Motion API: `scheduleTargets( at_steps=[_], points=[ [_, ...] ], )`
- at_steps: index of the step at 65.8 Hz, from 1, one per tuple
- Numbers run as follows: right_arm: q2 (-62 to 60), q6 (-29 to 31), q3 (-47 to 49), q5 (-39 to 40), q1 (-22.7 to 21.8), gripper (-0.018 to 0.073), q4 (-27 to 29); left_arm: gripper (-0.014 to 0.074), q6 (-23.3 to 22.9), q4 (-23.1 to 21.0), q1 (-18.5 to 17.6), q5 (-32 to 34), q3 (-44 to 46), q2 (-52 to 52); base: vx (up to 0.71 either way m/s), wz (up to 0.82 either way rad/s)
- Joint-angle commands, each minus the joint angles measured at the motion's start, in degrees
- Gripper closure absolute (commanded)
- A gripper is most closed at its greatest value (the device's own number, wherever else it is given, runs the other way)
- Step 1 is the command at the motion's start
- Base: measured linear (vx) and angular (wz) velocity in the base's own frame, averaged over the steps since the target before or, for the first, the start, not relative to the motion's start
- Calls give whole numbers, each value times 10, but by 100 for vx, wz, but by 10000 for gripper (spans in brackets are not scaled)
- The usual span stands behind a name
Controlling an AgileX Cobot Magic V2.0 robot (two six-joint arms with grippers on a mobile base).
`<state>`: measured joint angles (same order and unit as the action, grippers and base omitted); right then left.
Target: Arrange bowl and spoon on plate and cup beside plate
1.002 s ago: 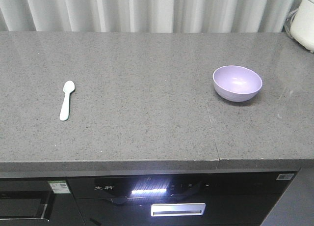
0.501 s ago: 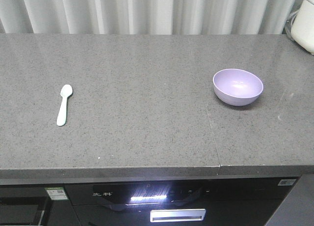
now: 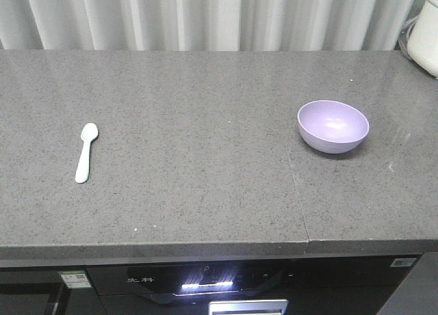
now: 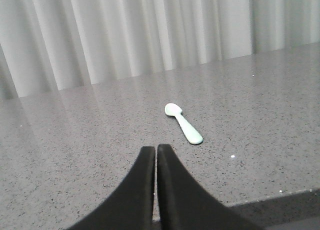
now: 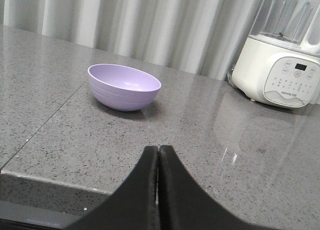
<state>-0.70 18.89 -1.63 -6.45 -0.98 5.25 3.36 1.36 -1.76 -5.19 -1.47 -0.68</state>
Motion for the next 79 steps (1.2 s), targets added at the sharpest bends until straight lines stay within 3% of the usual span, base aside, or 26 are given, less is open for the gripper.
scheduleTargets(
  at_steps=[1,79],
  points=[
    [-3,2,0,39,0,564,-3,603,-1,-1,0,39,-13,-9,3,0],
    [-3,2,0,39,0,564,-3,603,-1,-1,0,39,-13,-9,3,0]
  ],
)
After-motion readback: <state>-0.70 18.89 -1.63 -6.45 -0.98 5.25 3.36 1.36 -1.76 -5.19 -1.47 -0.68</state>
